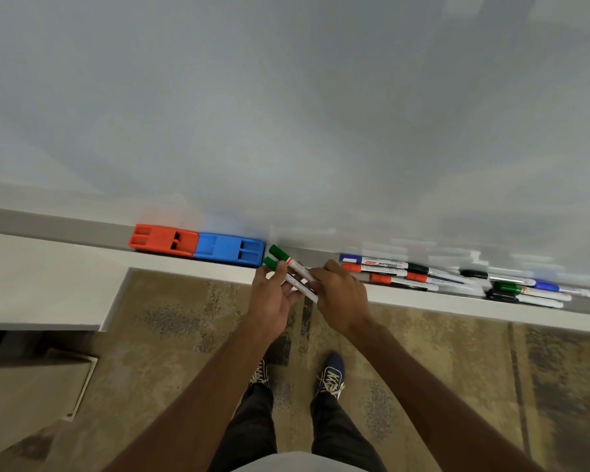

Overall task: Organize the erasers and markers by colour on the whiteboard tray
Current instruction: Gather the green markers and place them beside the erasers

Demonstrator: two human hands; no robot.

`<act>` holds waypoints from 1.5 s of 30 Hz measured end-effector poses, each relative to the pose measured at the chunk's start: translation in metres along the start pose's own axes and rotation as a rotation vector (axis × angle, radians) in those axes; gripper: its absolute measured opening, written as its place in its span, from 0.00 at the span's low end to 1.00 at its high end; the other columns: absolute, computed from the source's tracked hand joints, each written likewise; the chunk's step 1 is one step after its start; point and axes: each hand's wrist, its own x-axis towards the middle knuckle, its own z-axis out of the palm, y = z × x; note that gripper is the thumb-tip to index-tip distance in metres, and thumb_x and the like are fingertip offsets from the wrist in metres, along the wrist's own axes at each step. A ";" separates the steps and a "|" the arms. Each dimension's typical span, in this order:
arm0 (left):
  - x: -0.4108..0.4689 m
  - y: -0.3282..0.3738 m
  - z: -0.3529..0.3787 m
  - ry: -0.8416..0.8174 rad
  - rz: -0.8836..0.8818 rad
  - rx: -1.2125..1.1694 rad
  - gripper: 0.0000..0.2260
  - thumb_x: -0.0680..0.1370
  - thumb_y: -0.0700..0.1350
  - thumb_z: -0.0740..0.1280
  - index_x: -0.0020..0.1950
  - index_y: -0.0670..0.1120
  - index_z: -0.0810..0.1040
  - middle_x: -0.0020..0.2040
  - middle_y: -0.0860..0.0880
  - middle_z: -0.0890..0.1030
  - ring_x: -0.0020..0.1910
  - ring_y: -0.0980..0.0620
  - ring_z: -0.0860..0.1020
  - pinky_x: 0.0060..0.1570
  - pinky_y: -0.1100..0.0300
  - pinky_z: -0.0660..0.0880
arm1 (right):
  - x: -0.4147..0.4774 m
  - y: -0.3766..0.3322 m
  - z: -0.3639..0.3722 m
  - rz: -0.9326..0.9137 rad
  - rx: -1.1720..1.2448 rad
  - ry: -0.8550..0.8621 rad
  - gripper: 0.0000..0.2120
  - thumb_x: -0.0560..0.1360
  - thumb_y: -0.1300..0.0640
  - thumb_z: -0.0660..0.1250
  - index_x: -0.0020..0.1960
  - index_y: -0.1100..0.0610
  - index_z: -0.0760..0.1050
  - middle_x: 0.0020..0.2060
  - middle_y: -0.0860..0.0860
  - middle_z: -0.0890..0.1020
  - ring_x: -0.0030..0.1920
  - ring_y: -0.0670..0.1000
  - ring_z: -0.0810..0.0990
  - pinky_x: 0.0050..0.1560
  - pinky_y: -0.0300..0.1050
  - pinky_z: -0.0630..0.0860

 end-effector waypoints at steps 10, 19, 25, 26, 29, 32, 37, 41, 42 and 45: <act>-0.001 0.004 -0.004 0.062 0.114 0.086 0.22 0.80 0.37 0.66 0.71 0.54 0.71 0.57 0.36 0.83 0.55 0.37 0.83 0.45 0.47 0.83 | 0.002 0.003 -0.007 -0.104 0.083 -0.097 0.12 0.79 0.56 0.64 0.59 0.52 0.81 0.43 0.51 0.78 0.41 0.51 0.75 0.38 0.43 0.67; -0.001 0.010 -0.019 0.064 0.102 0.015 0.20 0.80 0.35 0.66 0.69 0.52 0.73 0.61 0.36 0.80 0.50 0.37 0.85 0.48 0.45 0.84 | 0.023 0.009 -0.012 -0.056 -0.313 -0.141 0.16 0.72 0.68 0.67 0.59 0.58 0.77 0.54 0.55 0.80 0.57 0.57 0.78 0.49 0.53 0.77; -0.004 0.009 -0.016 0.052 0.092 -0.009 0.21 0.80 0.35 0.66 0.69 0.52 0.73 0.63 0.35 0.79 0.52 0.38 0.85 0.49 0.44 0.83 | 0.027 0.007 -0.011 -0.074 -0.354 -0.169 0.17 0.72 0.67 0.68 0.60 0.60 0.76 0.56 0.56 0.78 0.56 0.57 0.77 0.48 0.53 0.78; -0.005 0.009 -0.014 0.050 0.091 -0.013 0.21 0.80 0.35 0.66 0.69 0.51 0.72 0.63 0.35 0.79 0.53 0.38 0.85 0.50 0.44 0.83 | 0.028 0.006 -0.011 -0.078 -0.360 -0.169 0.16 0.72 0.67 0.69 0.60 0.60 0.76 0.56 0.57 0.77 0.57 0.57 0.77 0.48 0.53 0.78; -0.006 0.006 -0.009 0.054 0.088 -0.015 0.20 0.79 0.35 0.67 0.69 0.51 0.73 0.63 0.35 0.80 0.52 0.38 0.85 0.49 0.44 0.83 | 0.027 0.007 -0.012 -0.090 -0.368 -0.152 0.19 0.70 0.66 0.71 0.60 0.62 0.74 0.59 0.58 0.75 0.59 0.58 0.75 0.46 0.53 0.78; -0.007 0.005 -0.003 0.056 0.083 -0.002 0.20 0.79 0.35 0.67 0.68 0.51 0.74 0.62 0.35 0.80 0.52 0.38 0.85 0.49 0.43 0.83 | 0.018 0.016 -0.018 -0.076 -0.350 -0.054 0.21 0.66 0.68 0.73 0.58 0.64 0.75 0.56 0.60 0.76 0.55 0.60 0.76 0.41 0.53 0.78; -0.009 0.001 0.009 0.031 0.047 0.002 0.19 0.79 0.35 0.66 0.67 0.50 0.74 0.57 0.36 0.83 0.52 0.38 0.85 0.46 0.45 0.84 | -0.013 0.056 -0.038 -0.021 -0.355 0.133 0.20 0.59 0.74 0.71 0.51 0.64 0.77 0.48 0.59 0.79 0.44 0.58 0.79 0.32 0.47 0.77; -0.012 -0.012 0.025 0.014 0.032 0.032 0.17 0.80 0.34 0.66 0.66 0.48 0.74 0.57 0.35 0.83 0.55 0.36 0.83 0.54 0.40 0.81 | -0.037 0.104 -0.057 0.100 -0.382 0.167 0.21 0.63 0.72 0.70 0.56 0.63 0.75 0.50 0.58 0.77 0.46 0.58 0.78 0.32 0.48 0.76; -0.014 -0.016 0.029 0.005 0.028 0.038 0.18 0.80 0.34 0.65 0.67 0.48 0.74 0.57 0.35 0.83 0.55 0.36 0.83 0.54 0.40 0.81 | -0.041 0.113 -0.060 0.133 -0.389 0.167 0.22 0.63 0.73 0.69 0.55 0.63 0.75 0.50 0.58 0.77 0.46 0.58 0.78 0.31 0.47 0.74; -0.019 -0.028 0.039 0.001 0.021 0.056 0.18 0.79 0.34 0.66 0.67 0.49 0.74 0.57 0.36 0.83 0.54 0.37 0.84 0.54 0.40 0.81 | -0.050 0.132 -0.067 0.188 -0.409 0.142 0.22 0.62 0.74 0.68 0.55 0.62 0.76 0.49 0.57 0.77 0.45 0.58 0.78 0.29 0.45 0.69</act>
